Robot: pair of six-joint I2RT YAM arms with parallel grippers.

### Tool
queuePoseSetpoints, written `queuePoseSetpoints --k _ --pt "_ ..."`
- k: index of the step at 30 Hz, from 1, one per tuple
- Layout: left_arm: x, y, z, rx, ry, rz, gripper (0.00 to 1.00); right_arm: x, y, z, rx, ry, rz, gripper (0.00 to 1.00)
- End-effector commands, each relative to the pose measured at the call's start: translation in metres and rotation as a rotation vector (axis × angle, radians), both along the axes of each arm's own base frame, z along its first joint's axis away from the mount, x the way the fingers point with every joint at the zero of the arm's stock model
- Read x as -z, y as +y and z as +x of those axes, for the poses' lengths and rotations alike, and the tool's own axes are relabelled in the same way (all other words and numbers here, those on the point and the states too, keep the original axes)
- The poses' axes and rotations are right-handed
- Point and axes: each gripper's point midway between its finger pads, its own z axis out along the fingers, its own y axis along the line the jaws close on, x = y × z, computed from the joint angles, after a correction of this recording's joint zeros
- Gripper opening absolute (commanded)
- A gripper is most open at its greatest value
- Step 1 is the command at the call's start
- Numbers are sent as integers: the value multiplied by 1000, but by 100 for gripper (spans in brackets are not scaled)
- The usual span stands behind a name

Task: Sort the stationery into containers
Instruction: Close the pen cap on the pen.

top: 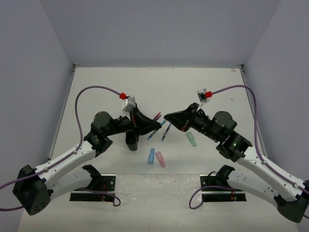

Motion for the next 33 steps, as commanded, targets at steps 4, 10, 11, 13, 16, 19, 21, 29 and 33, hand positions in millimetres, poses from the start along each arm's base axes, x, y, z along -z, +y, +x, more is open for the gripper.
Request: queuePoseSetpoints --k 4,10,11,13,16,19,21,29,33 --pt "-32 6 4 -53 -94 -118 0 2 -4 1 22 22 -30 0" --pt "-22 2 7 -45 -67 -91 0 -3 -10 8 61 15 -16 0" --pt "-20 0 8 -43 -59 -80 0 -4 -11 9 68 14 -13 0" --pt "-13 -3 9 -36 -45 -62 0 -6 -15 12 84 11 -9 0" --pt "-6 -6 9 -26 -36 -40 12 -7 -17 14 97 6 -8 0" --pt "2 -10 7 -10 -32 -18 33 -8 -20 17 113 0 -10 0" --pt "5 -12 6 -3 -32 -7 38 -8 -21 18 115 -3 -12 0" --pt "25 -31 -1 53 -20 58 41 -13 -18 19 97 -16 -27 0" --pt "30 -40 -2 64 -21 84 0 -17 -17 15 75 -26 -34 0"
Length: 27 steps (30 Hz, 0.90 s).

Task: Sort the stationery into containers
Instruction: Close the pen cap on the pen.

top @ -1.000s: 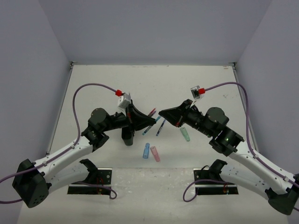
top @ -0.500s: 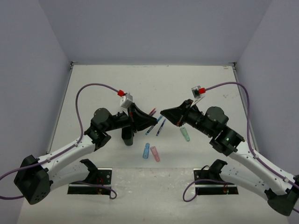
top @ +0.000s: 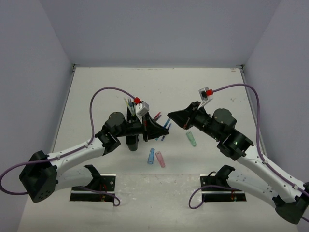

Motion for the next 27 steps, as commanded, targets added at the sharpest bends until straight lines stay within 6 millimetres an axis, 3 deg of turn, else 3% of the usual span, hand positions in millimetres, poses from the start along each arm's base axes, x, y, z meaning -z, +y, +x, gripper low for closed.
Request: queuePoseSetpoints --k 1,4,12,14,17,20,23,27 --pt "-18 -9 1 12 -72 -15 0 -30 -2 -3 -15 -71 25 0" --pt "-24 -9 2 -2 -79 -29 0 -28 1 -6 -42 -74 13 0" --pt "-71 -1 11 -84 -163 -110 0 35 28 -11 -140 32 -34 0" --pt "-91 3 12 -107 -201 -136 0 53 35 -15 -162 60 -52 0" --pt "-99 4 16 -121 -224 -129 0 65 43 -19 -181 79 -65 0" --pt "-80 0 22 -126 -216 -74 0 43 41 -18 -171 38 -39 4" --pt "-61 3 29 -168 -203 -38 0 1 36 -15 -151 -27 -32 3" --pt "-54 5 34 -199 -189 -13 0 -36 40 -15 -172 -70 -51 6"
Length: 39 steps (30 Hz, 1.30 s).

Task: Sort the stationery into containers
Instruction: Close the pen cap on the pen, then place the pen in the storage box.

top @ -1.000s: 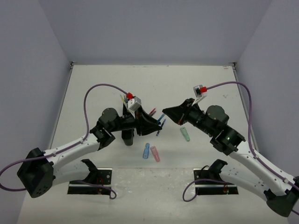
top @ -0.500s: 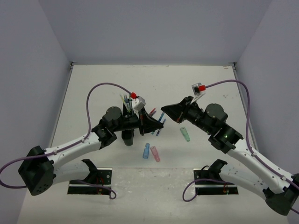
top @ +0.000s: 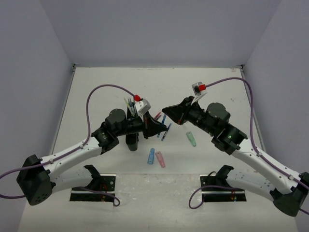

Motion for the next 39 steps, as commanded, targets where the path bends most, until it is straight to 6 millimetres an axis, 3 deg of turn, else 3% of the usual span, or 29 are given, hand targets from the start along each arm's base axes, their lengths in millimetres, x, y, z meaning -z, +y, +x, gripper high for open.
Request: queuePoseSetpoints --k 1,4,5,7,11,13,15,19,21,24,28,34,39 --pt "-56 1 19 -89 -179 -111 0 -28 18 -26 -151 7 -38 9" --pt "-57 0 22 -96 -177 -104 0 -22 24 -28 -182 27 -38 14" --pt "-55 0 24 -102 -174 -94 0 -19 27 -28 -190 32 -37 20" --pt "-50 -1 28 -121 -167 -76 0 -14 31 -28 -203 39 -35 36" --pt "-44 13 45 -253 -159 -71 0 -11 25 -20 -163 51 -45 80" --pt "-37 32 66 -417 -144 -52 0 -16 9 -4 -91 61 -41 97" --pt "-30 48 83 -550 -135 -24 0 -24 -9 5 -23 54 -32 99" --pt "-12 112 124 -969 -122 22 0 -30 -61 25 195 28 -54 99" --pt "-6 150 139 -1170 -123 27 0 -29 -81 21 257 4 -62 99" --pt "2 181 153 -1349 -117 51 0 -21 -90 10 261 -7 -66 99" --pt "15 192 159 -1441 -78 67 0 -4 -93 1 242 6 -84 99" --pt "61 207 147 -1494 9 35 0 20 -91 -8 205 30 -101 99" --pt "90 200 147 -1462 49 64 0 34 -90 -12 188 49 -112 99"
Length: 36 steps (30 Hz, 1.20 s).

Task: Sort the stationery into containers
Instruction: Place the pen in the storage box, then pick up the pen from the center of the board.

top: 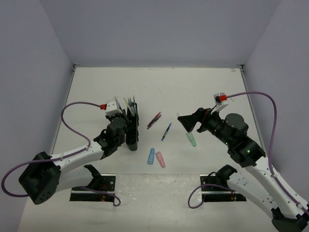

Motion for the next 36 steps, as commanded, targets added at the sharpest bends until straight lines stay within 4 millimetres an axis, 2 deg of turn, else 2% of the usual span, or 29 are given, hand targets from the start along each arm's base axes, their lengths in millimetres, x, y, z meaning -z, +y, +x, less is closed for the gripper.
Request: queuePoseSetpoints --k 1,5,15,20,23,27,36 --pt "-2 -1 6 -46 -46 -98 0 0 0 -5 -20 -19 2 99" --pt "9 -9 5 -9 -22 -106 1 6 1 -5 -24 -8 -4 99" --pt "15 -31 -5 80 -10 -127 0 10 0 -4 -21 -1 -9 99" --pt "-5 -44 -25 101 -51 -118 0 11 1 -5 -26 2 -7 99" --pt "-9 -43 -37 86 -48 -134 0 11 1 -6 -29 0 -4 99" --pt "5 -39 -56 104 -18 -152 0 12 1 -7 -32 1 -6 99" --pt "35 -29 -70 102 35 -166 0 15 3 -6 -41 10 -13 99"
